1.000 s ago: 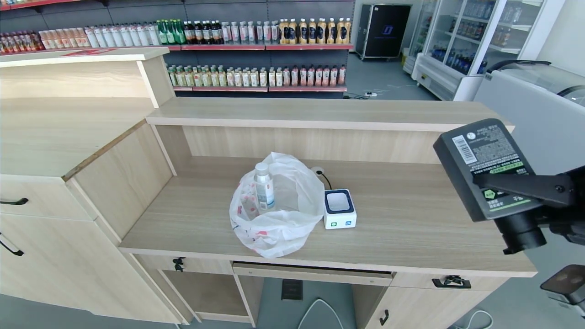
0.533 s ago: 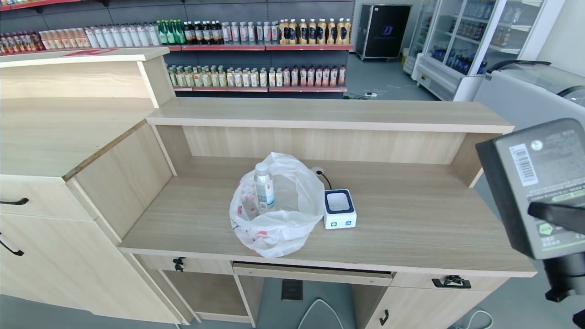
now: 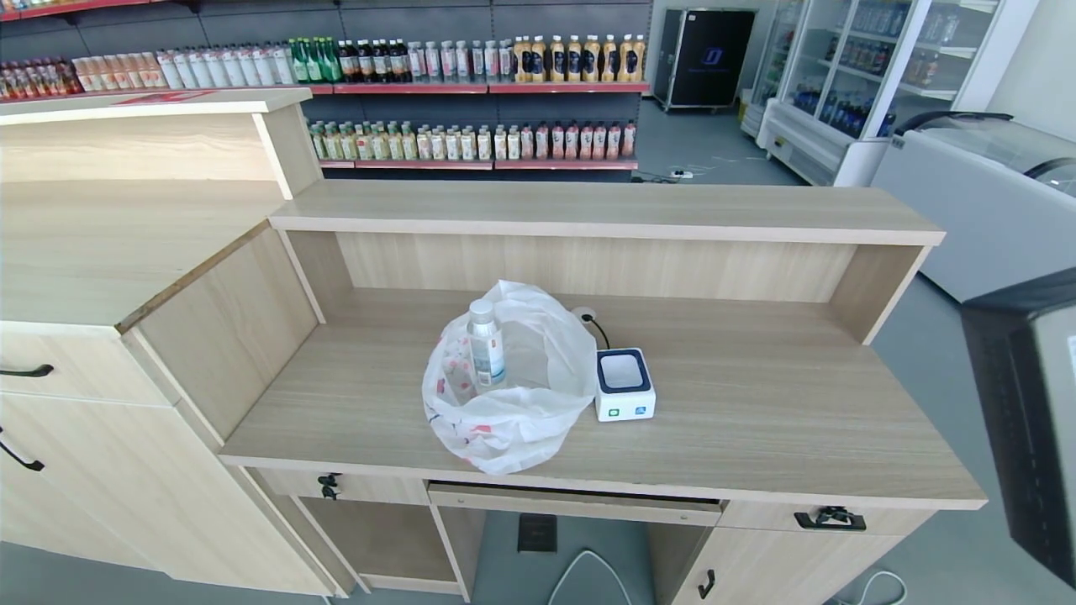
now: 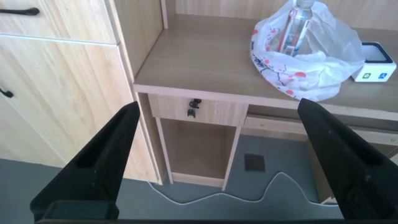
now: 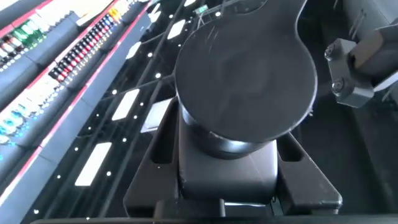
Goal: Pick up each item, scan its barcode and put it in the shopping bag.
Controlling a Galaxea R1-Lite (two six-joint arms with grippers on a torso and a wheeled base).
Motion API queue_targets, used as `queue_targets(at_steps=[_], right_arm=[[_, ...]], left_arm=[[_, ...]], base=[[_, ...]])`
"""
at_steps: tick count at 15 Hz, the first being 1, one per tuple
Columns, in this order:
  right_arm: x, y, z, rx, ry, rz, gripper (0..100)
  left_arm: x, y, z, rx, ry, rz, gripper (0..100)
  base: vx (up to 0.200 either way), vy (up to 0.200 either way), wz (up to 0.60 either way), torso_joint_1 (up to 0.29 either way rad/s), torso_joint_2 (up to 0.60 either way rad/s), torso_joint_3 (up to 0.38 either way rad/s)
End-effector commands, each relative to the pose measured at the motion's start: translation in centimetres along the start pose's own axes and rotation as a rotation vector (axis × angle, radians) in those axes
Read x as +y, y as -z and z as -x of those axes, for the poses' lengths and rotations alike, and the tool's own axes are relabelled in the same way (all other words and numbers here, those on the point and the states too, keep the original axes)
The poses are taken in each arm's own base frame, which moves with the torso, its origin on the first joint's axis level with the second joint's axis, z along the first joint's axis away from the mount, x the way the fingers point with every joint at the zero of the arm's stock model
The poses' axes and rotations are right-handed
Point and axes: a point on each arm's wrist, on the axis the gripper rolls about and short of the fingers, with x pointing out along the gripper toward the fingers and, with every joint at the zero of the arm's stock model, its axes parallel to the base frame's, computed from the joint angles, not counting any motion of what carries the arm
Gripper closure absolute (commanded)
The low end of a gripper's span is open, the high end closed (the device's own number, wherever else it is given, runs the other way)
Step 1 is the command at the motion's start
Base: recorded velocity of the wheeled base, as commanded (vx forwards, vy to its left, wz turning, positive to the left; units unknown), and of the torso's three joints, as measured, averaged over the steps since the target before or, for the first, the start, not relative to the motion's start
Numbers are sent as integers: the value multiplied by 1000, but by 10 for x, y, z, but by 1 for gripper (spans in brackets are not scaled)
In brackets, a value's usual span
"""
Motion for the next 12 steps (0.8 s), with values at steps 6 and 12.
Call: queue_targets(at_steps=[6,12], right_arm=[[-12,3,3,20,27,36,100],[-22,0,2,8,99,19,100]], left_arm=[[0,0,0,0,0,0,0],[0,0,0,0,0,0,0]], base=[[0,0,0,0,0,0],[0,0,0,0,0,0]])
